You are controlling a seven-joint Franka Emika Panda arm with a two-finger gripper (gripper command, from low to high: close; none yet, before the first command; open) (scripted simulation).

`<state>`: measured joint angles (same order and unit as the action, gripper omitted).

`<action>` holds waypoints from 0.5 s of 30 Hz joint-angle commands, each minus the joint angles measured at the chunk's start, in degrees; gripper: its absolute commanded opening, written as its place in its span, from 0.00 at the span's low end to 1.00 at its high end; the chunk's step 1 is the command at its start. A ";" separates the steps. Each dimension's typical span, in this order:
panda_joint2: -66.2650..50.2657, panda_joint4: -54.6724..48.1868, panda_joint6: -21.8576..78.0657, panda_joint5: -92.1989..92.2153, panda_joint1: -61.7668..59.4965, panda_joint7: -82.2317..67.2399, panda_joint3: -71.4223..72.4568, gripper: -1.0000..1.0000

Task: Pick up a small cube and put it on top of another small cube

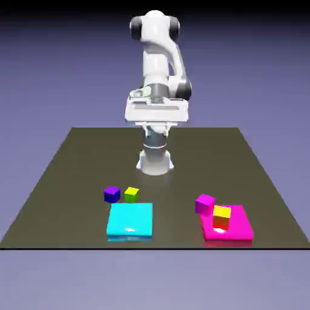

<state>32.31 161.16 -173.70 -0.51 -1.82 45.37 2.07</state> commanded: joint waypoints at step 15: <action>-4.32 1.96 3.76 -6.35 -31.15 36.21 25.80 0.50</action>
<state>27.99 163.12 -169.94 -6.86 -32.96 81.58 27.87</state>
